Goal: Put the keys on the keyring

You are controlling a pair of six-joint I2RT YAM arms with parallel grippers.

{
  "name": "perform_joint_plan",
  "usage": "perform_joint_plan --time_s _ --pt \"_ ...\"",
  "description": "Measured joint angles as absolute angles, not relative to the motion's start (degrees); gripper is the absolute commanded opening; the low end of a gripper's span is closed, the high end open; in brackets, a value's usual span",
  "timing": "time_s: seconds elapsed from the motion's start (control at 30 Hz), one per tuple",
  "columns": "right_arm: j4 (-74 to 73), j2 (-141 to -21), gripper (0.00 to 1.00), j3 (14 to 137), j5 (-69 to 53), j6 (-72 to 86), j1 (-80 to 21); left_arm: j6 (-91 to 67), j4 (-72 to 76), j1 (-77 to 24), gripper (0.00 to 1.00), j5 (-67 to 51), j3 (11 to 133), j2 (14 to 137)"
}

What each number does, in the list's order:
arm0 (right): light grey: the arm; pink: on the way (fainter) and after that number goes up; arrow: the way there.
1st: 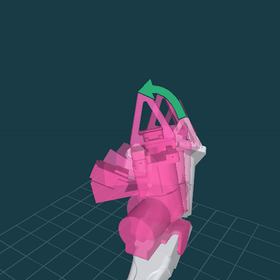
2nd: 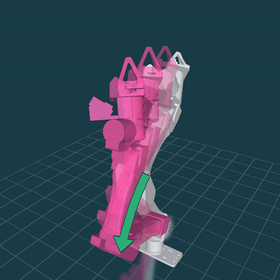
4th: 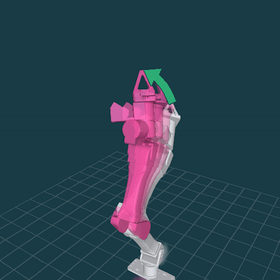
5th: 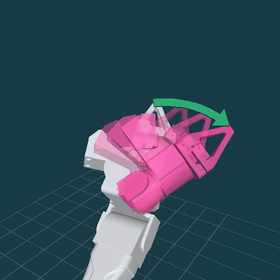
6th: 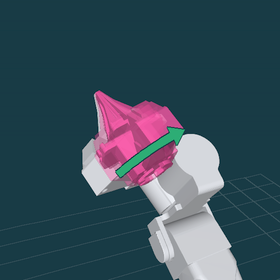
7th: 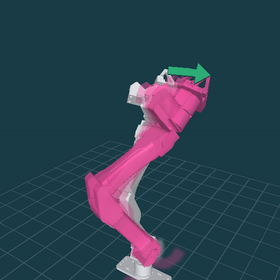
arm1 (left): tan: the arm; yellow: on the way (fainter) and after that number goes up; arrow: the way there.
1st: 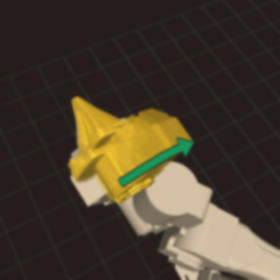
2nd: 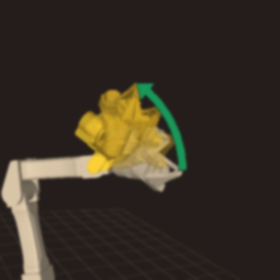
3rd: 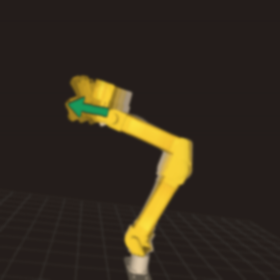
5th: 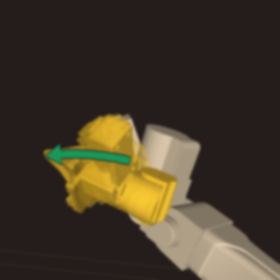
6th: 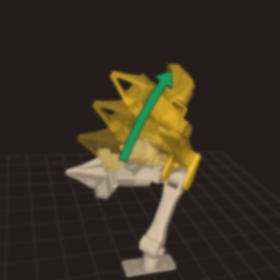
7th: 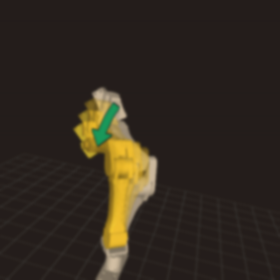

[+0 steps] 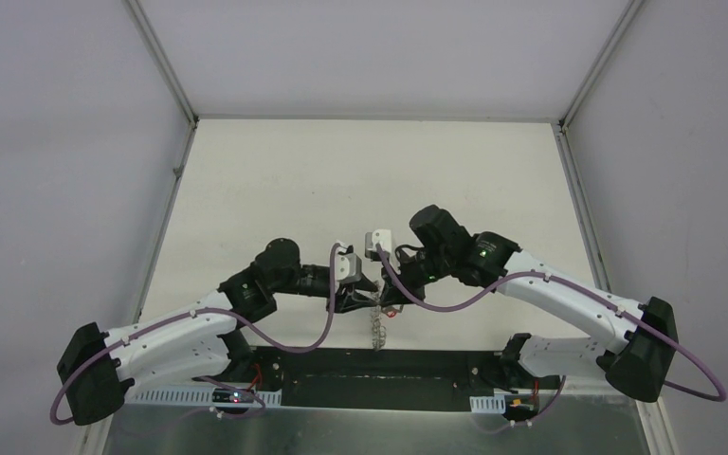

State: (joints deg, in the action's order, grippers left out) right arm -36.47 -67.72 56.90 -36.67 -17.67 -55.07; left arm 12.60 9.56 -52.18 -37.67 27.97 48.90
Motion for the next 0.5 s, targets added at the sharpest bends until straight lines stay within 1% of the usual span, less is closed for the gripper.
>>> perform_joint_plan --time_s 0.07,0.17,0.27,0.5 --pt "-36.18 -67.72 0.0 56.88 -36.67 -17.65 -55.07 12.6 10.52 -52.95 0.28 -37.8 27.97 49.82" --pt "-36.14 -67.72 0.0 56.82 -36.51 -17.63 -55.07 12.53 11.22 -53.71 0.16 -38.0 27.97 50.7" --pt "-36.14 -67.68 0.0 56.53 -36.23 -17.58 -55.02 12.51 11.44 -54.39 0.01 -38.02 27.81 50.81" --pt "-36.29 -67.68 0.0 56.36 -36.12 -17.47 -55.07 13.1 11.33 -54.43 0.0 -37.95 27.66 50.83"
